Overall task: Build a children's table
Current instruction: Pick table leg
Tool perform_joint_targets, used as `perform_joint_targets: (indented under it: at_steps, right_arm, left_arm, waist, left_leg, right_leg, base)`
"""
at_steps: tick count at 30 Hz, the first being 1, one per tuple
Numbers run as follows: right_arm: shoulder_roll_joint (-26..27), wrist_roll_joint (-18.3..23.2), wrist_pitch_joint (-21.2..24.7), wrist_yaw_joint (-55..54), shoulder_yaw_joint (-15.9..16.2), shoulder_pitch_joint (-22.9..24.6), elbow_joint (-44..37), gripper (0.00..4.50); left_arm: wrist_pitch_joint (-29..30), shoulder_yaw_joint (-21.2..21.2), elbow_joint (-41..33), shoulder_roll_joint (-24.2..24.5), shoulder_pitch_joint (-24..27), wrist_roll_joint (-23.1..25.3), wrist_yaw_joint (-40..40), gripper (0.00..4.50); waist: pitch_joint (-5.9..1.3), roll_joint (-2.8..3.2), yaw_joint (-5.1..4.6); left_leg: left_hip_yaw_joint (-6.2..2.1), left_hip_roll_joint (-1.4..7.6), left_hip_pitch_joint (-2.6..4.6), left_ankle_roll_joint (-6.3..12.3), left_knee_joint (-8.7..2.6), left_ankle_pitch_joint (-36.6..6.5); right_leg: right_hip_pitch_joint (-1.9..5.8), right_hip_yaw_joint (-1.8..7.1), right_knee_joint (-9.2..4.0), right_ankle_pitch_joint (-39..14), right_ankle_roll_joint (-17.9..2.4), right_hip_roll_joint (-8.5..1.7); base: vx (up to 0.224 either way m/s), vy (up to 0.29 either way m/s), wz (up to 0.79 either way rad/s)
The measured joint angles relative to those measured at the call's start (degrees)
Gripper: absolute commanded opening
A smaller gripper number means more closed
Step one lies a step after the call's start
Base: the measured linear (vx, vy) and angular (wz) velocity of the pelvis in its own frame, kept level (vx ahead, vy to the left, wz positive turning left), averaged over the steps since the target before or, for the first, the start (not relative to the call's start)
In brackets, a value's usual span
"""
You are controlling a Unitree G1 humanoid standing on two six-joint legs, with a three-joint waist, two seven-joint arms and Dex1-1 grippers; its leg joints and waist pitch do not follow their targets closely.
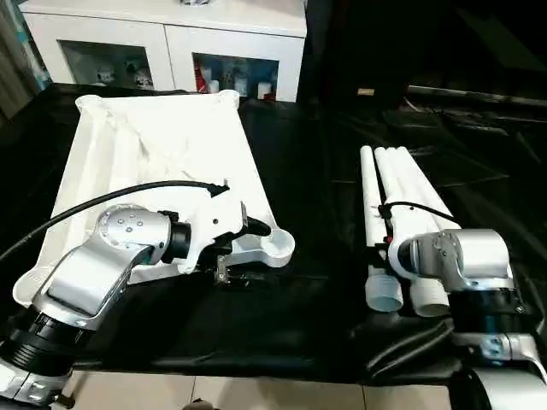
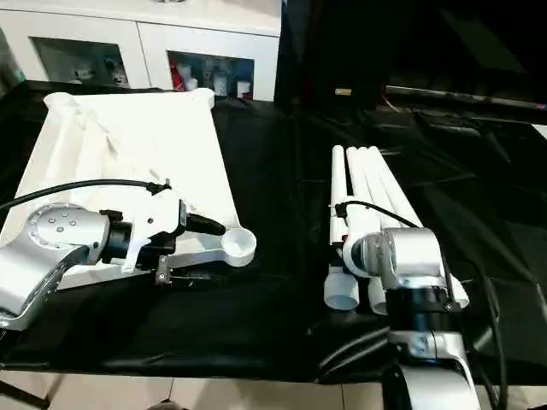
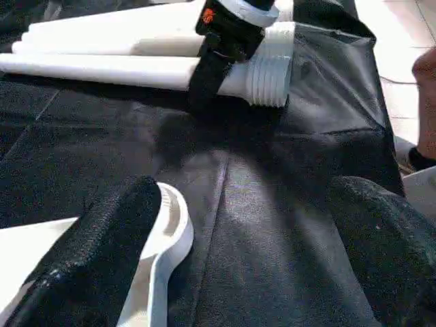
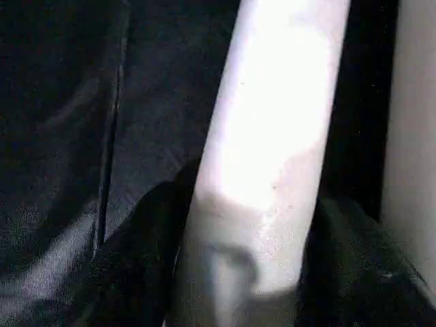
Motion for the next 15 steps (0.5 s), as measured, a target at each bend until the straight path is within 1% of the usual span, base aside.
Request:
perform_joint_targets:
  at_steps: [1,3,4,6,7,8,10,13,15]
  right_arm:
    - [0.19,0.04,-0.24,-0.34,-0.61,-0.34,0.72,2.43]
    - [0.82,0.29,-1.11,-1.14,-1.89,-1.16,2.28,2.23]
    - [0.96,0.51,-1.33,-1.28,-2.33,-1.43,2.82,2.23]
    - [1.58,1.11,-1.79,-1.54,-3.65,-1.93,3.76,2.06]
    - [1.77,1.33,-1.84,-1.6,-3.8,-2.06,3.94,2.06]
    - [1.89,1.48,-1.92,-1.67,-3.95,-2.31,4.32,1.94]
    - [1.97,1.71,-2.32,-1.64,-4.53,-2.65,4.98,1.92]
    - [3.08,3.15,-5.43,-1.0,-5.74,-2.64,5.16,1.89]
    - [4.11,5.06,-11.03,1.2,-6.46,-2.27,4.28,1.88]
  left_arm:
    - [0.01,0.0,0.0,0.0,-0.01,0.0,0.05,4.5]
    - [0.05,0.02,0.17,-0.1,-0.15,0.0,0.31,4.5]
    - [0.05,0.04,0.44,-0.36,-0.45,0.0,0.56,4.5]
    - [0.04,0.2,0.93,-0.85,-1.33,0.01,1.27,4.5]
    - [0.04,0.39,1.1,-0.98,-1.63,0.0,1.35,4.5]
    - [0.06,0.71,1.29,-1.12,-1.78,-0.04,1.46,4.5]
    - [0.42,1.44,1.85,-1.83,-1.98,-0.35,2.12,4.5]
    - [2.1,2.91,4.1,-4.0,-3.09,-1.29,4.19,4.5]
    - [4.24,5.42,6.73,-7.45,-5.23,-2.77,7.47,4.5]
  waist:
    - [0.0,-0.02,0.0]
    - [0.02,-0.05,0.0]
    - [0.02,-0.06,0.0]
    - [0.03,-0.06,0.02]
    - [0.03,-0.05,0.03]
    - [0.03,-0.05,0.03]
    - [0.03,-0.05,0.03]
    - [0.06,0.01,0.03]
    - [0.1,0.06,0.08]
  left_leg:
    - [0.01,0.01,0.01,-0.01,0.0,0.03]
    - [0.01,0.03,0.01,-0.08,0.0,0.12]
    - [0.02,0.04,0.02,-0.14,0.0,0.16]
    - [0.04,0.09,0.02,-0.22,-0.01,0.21]
    - [0.06,0.11,0.02,-0.23,-0.01,0.22]
    - [0.07,0.13,0.02,-0.23,-0.02,0.23]
    - [0.09,0.14,0.02,-0.23,-0.02,0.24]
    - [0.11,0.15,-0.02,-0.24,-0.02,0.25]
    - [0.13,0.18,-0.08,-0.23,-0.02,0.25]
  right_leg:
    - [0.01,0.01,0.0,0.04,-0.01,0.0]
    - [0.0,0.0,0.0,0.14,-0.02,0.0]
    - [0.0,0.0,0.0,0.18,-0.03,0.0]
    - [0.0,-0.03,0.0,0.24,-0.05,0.0]
    - [0.0,-0.03,0.01,0.25,-0.06,0.0]
    - [0.0,-0.04,0.01,0.25,-0.06,0.0]
    - [0.0,-0.03,0.01,0.27,-0.07,0.0]
    - [-0.06,-0.04,0.01,0.29,-0.07,0.0]
    - [-0.1,-0.06,0.01,0.3,-0.08,0.01]
  base:
    - [0.0,0.0,0.0]
    - [0.0,0.0,0.0]
    - [0.0,0.0,0.0]
    - [0.0,0.0,0.0]
    - [0.0,0.0,0.0]
    - [0.0,0.0,0.0]
    - [0.0,0.0,0.0]
    - [0.0,0.0,0.0]
    - [0.0,0.0,0.0]
